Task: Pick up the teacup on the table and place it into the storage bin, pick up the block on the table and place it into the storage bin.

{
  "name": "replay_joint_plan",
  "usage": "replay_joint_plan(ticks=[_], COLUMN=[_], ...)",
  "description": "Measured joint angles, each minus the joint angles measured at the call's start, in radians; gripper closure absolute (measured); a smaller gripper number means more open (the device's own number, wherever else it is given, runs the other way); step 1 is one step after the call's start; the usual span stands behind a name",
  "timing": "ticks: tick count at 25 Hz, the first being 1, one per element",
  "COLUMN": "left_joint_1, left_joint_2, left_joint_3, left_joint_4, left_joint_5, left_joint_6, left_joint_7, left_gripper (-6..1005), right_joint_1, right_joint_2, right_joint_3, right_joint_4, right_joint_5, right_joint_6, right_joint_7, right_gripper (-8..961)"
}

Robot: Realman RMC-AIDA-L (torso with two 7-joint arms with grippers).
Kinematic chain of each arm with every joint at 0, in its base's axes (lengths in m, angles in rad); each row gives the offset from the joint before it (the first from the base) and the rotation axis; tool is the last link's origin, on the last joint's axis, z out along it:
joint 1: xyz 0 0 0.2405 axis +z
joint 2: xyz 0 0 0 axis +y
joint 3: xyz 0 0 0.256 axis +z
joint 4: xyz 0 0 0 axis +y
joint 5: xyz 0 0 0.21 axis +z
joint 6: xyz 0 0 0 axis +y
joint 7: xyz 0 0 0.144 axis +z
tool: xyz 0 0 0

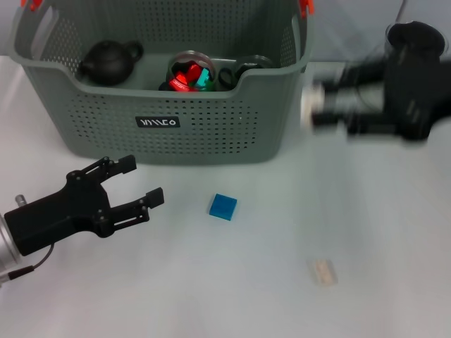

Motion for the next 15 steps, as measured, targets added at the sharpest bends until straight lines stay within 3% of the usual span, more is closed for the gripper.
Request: replay_joint_plan(ticks=[3, 7, 11, 15], left_joint_1=[-0.006, -0.017, -0.017, -0.012], left_joint_2=[0.0, 0.001, 0.0, 0.0], left_joint_3=[0.0, 0.0, 0.0, -0.001], left_joint_4=[-0.003, -0.011, -0.011, -0.011], left_joint_5=[0.0, 0.0, 0.0, 0.0], left_joint_6=[0.0, 0.0, 0.005, 0.006], left_joint_7=[0.0, 0.0, 0.0, 0.0], left_gripper=[127, 127, 126, 126], right_joint_1=[0.002, 0.059, 0.19, 0.369], right_joint_2=[0.002, -0.001, -0.018, -0.017], right_joint_3=[0.035, -0.045, -0.149, -0.207], right_joint_4=[0.012, 0.016, 0.022, 0.105], right_joint_5=[0.122, 0.139, -0.062, -0.351], right_joint_6=[0.075, 0.317, 0.553, 0.624], right_joint_7=[0.012, 0.134, 0.318, 0.432], right_gripper=[511, 511, 511, 510])
